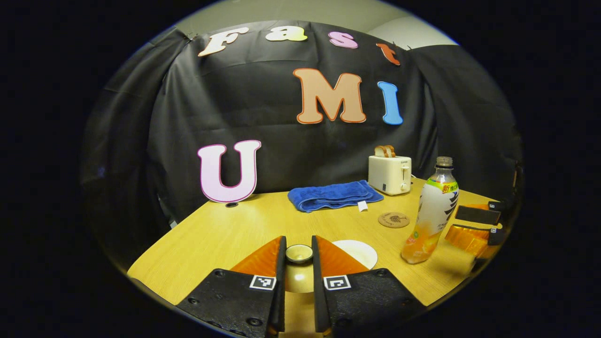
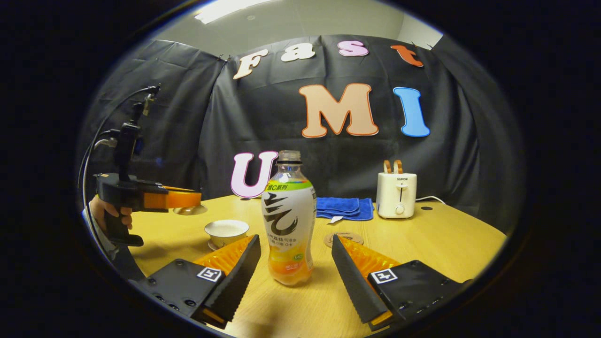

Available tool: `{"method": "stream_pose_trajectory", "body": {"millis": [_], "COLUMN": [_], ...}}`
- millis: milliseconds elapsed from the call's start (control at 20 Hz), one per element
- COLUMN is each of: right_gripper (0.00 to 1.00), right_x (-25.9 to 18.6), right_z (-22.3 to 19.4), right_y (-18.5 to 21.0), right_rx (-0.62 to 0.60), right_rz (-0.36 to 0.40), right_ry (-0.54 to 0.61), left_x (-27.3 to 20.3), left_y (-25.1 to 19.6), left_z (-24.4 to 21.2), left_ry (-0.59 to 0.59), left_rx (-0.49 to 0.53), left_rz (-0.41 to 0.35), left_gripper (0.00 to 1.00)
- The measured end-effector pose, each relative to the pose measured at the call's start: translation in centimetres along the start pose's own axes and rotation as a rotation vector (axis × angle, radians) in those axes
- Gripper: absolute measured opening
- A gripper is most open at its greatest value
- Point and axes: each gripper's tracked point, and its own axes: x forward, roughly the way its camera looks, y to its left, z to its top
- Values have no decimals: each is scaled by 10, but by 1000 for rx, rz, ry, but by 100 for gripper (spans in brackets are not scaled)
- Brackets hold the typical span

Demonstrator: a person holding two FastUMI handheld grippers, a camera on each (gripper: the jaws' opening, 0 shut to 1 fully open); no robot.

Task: Open the teacup lid with one hand, grasp the water bottle and pour water into the teacup with the other hand; after pouring, place the water bottle on the coaster and then close the teacup lid.

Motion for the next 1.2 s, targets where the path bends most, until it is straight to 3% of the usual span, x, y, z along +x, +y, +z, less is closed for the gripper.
{"method": "stream_pose_trajectory", "body": {"millis": [150,200,350,500,700,750,900,1050,1200], "right_gripper": [98,93,95,87,68,68,58,59,59], "right_x": [13,17,24,29,32,32,32,39,44], "right_z": [-7,-9,-9,-13,-12,-12,-11,-6,2], "right_y": [1,4,10,12,11,12,10,10,10], "right_rx": [6,9,-4,-20,-35,-49,-110,-219,-405], "right_rz": [-12,-9,-5,-15,-31,-27,-34,-39,-55], "right_ry": [43,52,64,76,83,87,96,96,77], "left_x": [-7,-9,-13,-15,-19,-19,-22,-21,-24], "left_y": [7,10,16,19,19,19,21,24,26], "left_z": [-4,-5,-7,-6,-4,-4,-4,-3,-1], "left_ry": [-2,-1,1,-6,-19,-20,-20,-25,-28], "left_rx": [-28,-31,-33,-35,-52,-56,-61,-62,-52], "left_rz": [10,13,21,21,20,20,23,23,28], "left_gripper": [21,22,22,22,22,23,22,22,22]}}
